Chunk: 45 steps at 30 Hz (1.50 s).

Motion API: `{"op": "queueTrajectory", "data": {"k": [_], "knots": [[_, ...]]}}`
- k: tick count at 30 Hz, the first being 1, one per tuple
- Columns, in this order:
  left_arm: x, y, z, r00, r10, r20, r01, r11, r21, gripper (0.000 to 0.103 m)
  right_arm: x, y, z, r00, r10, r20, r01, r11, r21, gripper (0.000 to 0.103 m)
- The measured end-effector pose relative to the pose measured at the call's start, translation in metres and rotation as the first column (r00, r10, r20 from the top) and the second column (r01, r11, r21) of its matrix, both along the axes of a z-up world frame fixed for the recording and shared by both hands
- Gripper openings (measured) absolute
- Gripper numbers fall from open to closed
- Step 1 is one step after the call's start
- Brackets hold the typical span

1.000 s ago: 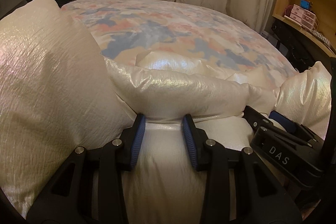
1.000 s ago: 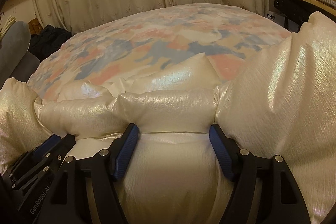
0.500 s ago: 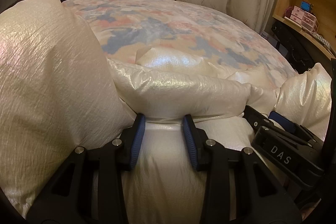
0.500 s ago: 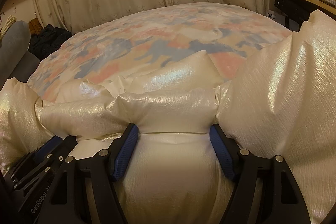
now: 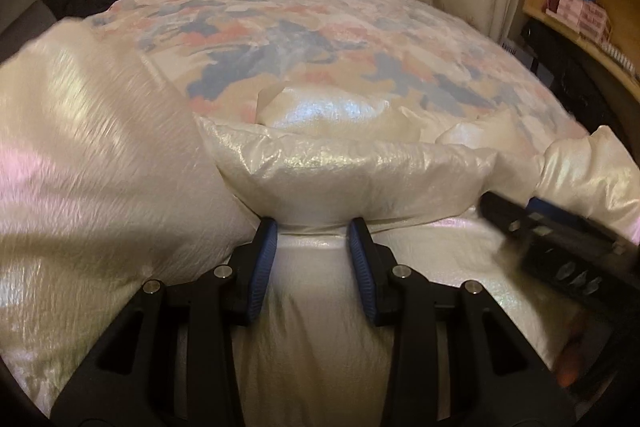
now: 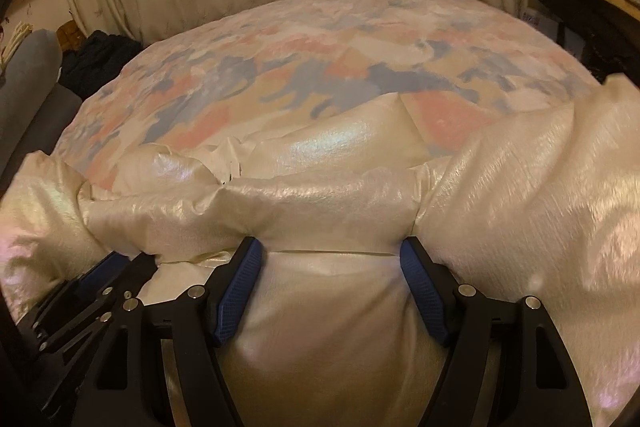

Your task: Fold large clothes

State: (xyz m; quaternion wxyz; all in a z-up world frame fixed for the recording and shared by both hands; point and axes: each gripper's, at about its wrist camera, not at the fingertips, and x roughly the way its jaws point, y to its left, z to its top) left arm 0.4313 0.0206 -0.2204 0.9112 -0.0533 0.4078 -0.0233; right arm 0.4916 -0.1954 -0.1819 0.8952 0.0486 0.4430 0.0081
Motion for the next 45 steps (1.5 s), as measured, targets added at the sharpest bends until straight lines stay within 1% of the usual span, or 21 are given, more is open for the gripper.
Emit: {"op": "queueTrajectory", "data": {"k": [1,3,4,7,9,12,14,18,22,24,28,30,33,34,36,38,41,45], "knots": [[0.001,-0.002,0.001,1.000,-0.001,-0.007,0.001,1.000,0.022,0.035,0.001,-0.005,0.003,1.000,0.004,-0.006,-0.004,1.000,0.014,0.071],[0.001,-0.007,0.006,1.000,-0.012,-0.017,0.014,0.996,0.086,0.037,0.003,-0.016,0.009,1.000,0.000,-0.011,0.000,0.999,0.037,0.065],[0.001,-0.009,0.009,1.000,-0.019,-0.022,0.021,0.994,0.108,0.037,0.003,-0.022,0.013,1.000,-0.007,-0.012,0.007,0.999,0.044,0.061],[0.000,-0.004,0.018,1.000,-0.016,-0.022,0.019,0.988,0.156,0.037,0.001,-0.045,0.022,0.999,-0.037,-0.018,0.039,0.996,0.077,0.053],[-0.002,0.008,0.027,1.000,0.023,-0.011,-0.021,0.982,0.189,0.037,-0.002,-0.060,0.030,0.999,-0.051,-0.014,0.052,0.995,0.089,0.053],[-0.008,0.029,0.040,0.996,0.084,0.019,-0.086,0.970,0.227,0.037,-0.008,-0.077,0.040,0.997,-0.081,0.000,0.081,0.994,0.076,0.053],[-0.015,0.045,0.050,0.993,0.113,0.038,-0.119,0.965,0.235,0.037,-0.013,-0.090,0.046,0.995,-0.104,0.007,0.104,0.993,0.058,0.053],[-0.030,0.072,0.066,0.988,0.144,0.059,-0.154,0.956,0.248,0.037,-0.030,-0.110,0.058,0.989,-0.147,0.016,0.146,0.988,0.058,0.053],[-0.058,0.090,0.081,0.984,0.164,0.076,-0.178,0.952,0.248,0.037,-0.056,-0.117,0.072,0.986,-0.166,0.028,0.164,0.985,0.060,0.053],[-0.071,0.096,0.087,0.983,0.167,0.075,-0.180,0.957,0.227,0.037,-0.067,-0.115,0.080,0.986,-0.160,0.033,0.158,0.985,0.068,0.053],[-0.105,0.104,0.099,0.986,0.157,0.057,-0.164,0.976,0.146,0.038,-0.093,-0.100,0.096,0.989,-0.135,0.064,0.130,0.989,0.070,0.053],[-0.127,0.103,0.104,0.989,0.138,0.047,-0.143,0.982,0.122,0.049,-0.105,-0.088,0.105,0.990,-0.114,0.080,0.109,0.992,0.064,0.053],[-0.160,0.097,0.111,0.993,0.104,0.062,-0.109,0.990,0.091,0.058,-0.122,-0.067,0.119,0.991,-0.089,0.100,0.082,0.994,0.070,0.053],[-0.174,0.095,0.114,0.994,0.085,0.061,-0.090,0.993,0.078,0.059,-0.125,-0.061,0.123,0.991,-0.084,0.107,0.077,0.995,0.070,0.053],[-0.195,0.090,0.115,0.997,0.062,0.051,-0.065,0.997,0.046,0.065,-0.136,-0.047,0.132,0.989,-0.075,0.128,0.068,0.996,0.064,0.048],[-0.219,0.086,0.114,0.998,0.046,0.031,-0.046,0.999,-0.001,0.069,-0.143,-0.033,0.139,0.989,-0.057,0.137,0.048,0.997,0.064,0.040],[-0.246,0.085,0.109,0.999,0.036,0.004,-0.036,0.997,-0.068,0.071,-0.156,-0.016,0.145,0.989,-0.027,0.142,0.015,0.997,0.081,0.036],[-0.269,0.086,0.091,0.997,0.026,-0.067,-0.036,0.986,-0.161,0.071,-0.177,0.010,0.149,0.989,0.028,0.147,-0.046,0.992,0.118,0.032]]}}
